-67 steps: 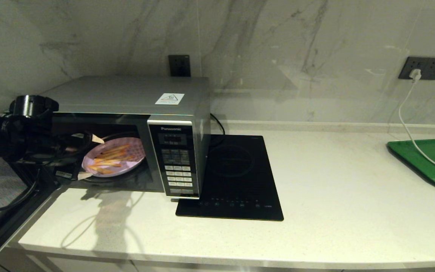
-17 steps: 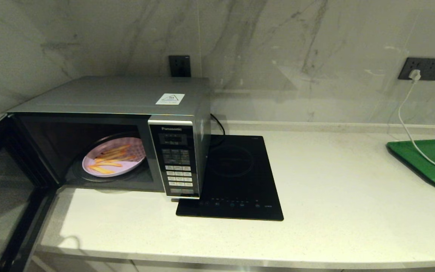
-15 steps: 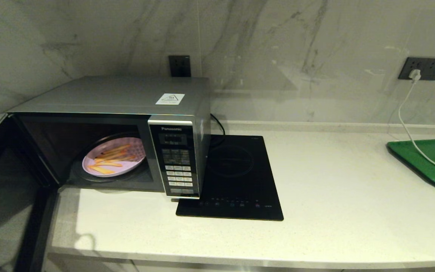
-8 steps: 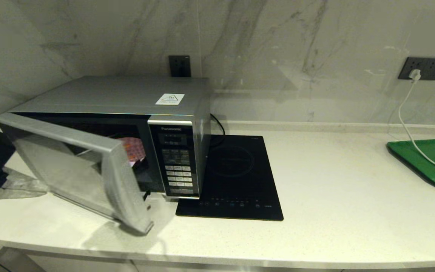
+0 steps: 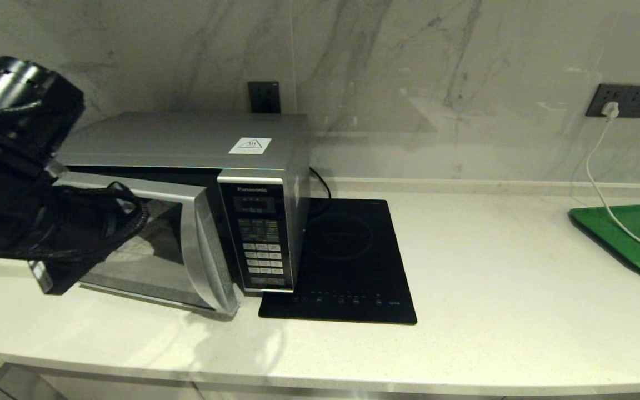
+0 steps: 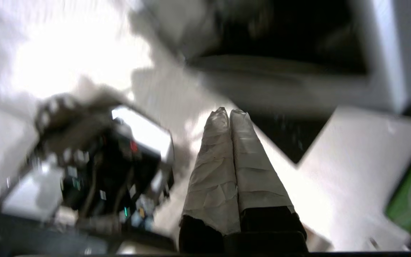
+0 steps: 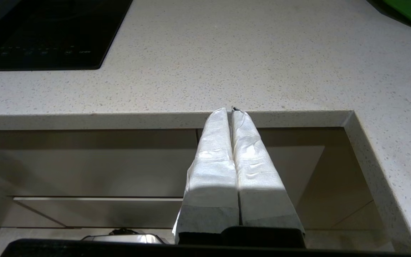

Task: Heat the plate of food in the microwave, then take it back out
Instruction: Close the microwave oven

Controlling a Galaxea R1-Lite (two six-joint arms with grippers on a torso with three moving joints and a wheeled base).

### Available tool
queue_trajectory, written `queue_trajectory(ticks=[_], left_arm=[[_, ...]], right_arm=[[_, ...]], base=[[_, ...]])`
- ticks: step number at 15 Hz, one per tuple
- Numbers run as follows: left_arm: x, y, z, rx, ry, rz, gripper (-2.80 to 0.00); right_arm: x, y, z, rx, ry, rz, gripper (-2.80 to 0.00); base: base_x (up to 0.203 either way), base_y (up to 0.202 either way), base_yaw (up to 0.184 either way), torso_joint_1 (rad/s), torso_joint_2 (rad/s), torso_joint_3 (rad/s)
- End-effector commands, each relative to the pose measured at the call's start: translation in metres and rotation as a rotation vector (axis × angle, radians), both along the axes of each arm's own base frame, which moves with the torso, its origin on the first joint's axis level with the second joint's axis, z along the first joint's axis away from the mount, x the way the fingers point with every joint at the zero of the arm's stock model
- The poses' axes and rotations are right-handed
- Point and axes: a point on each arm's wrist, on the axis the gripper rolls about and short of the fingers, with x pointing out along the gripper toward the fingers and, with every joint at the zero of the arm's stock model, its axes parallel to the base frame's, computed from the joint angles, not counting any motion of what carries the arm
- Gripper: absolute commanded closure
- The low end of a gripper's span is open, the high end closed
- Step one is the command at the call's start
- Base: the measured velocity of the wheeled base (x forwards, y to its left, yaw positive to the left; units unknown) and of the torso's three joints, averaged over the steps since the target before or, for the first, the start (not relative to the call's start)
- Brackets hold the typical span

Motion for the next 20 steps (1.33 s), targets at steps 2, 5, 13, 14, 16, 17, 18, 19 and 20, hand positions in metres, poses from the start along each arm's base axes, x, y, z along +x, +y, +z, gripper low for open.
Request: queue_trajectory(ticks=[2, 5, 13, 14, 16, 17, 18, 19, 20], left_arm=[[0.044, -0.020, -0.031, 0.069, 0.028, -0.011, 0.00], [0.051, -0.024, -0.032, 0.060, -0.006, -0.013, 0.00], [0.055, -0.036, -0.022, 0.075, -0.124, -0.069, 0.00], [0.057, -0.037, -0.021, 0.085, -0.147, -0.073, 0.00], [0.060, -0.038, -0.017, 0.095, -0.206, -0.075, 0.00], [0.062, -0.039, -0.016, 0.104, -0.225, -0.086, 0.00], [0.063, -0.039, -0.015, 0.108, -0.237, -0.091, 0.00], [0.063, -0.039, -0.015, 0.108, -0.238, -0.091, 0.00], [0.062, -0.039, -0.014, 0.105, -0.240, -0.092, 0.00]], right_arm=[[0.000, 0.000, 0.000, 0.001, 0.001, 0.000, 0.00], [0.000, 0.000, 0.000, 0.001, 0.001, 0.000, 0.00], [0.000, 0.000, 0.000, 0.001, 0.001, 0.000, 0.00], [0.000, 0.000, 0.000, 0.001, 0.002, 0.000, 0.00], [0.000, 0.000, 0.000, 0.001, 0.001, 0.000, 0.00], [0.000, 0.000, 0.000, 0.000, 0.001, 0.000, 0.00], [0.000, 0.000, 0.000, 0.001, 0.003, 0.000, 0.00], [0.000, 0.000, 0.000, 0.001, 0.002, 0.000, 0.00], [0.000, 0.000, 0.000, 0.001, 0.001, 0.000, 0.00]], base=[[0.000, 0.000, 0.000, 0.000, 0.00, 0.000], [0.000, 0.000, 0.000, 0.000, 0.00, 0.000], [0.000, 0.000, 0.000, 0.000, 0.00, 0.000], [0.000, 0.000, 0.000, 0.000, 0.00, 0.000], [0.000, 0.000, 0.000, 0.000, 0.00, 0.000], [0.000, 0.000, 0.000, 0.000, 0.00, 0.000], [0.000, 0.000, 0.000, 0.000, 0.00, 0.000], [0.000, 0.000, 0.000, 0.000, 0.00, 0.000], [0.000, 0.000, 0.000, 0.000, 0.00, 0.000]])
